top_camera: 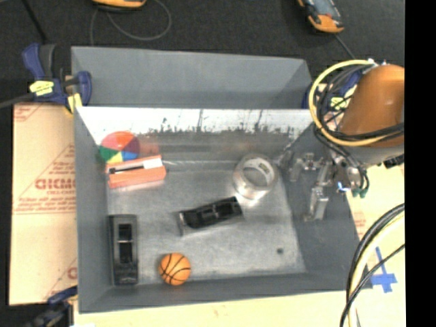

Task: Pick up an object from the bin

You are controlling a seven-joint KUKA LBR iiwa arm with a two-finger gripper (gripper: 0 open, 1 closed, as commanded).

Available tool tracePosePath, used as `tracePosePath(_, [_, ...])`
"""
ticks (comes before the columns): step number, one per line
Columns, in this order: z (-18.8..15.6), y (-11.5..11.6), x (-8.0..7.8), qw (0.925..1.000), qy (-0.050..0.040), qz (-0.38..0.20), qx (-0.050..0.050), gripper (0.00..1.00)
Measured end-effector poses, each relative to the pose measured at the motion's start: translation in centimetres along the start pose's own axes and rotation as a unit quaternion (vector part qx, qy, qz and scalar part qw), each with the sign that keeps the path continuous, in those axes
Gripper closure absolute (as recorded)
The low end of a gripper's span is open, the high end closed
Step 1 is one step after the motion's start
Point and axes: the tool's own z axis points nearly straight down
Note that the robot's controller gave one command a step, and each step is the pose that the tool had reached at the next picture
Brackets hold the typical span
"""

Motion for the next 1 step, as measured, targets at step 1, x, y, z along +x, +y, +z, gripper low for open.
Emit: tracePosePath(1, [-0.51,0.08,-0.16,1.0000,-0.0039,-0.002,0.001,0.00])
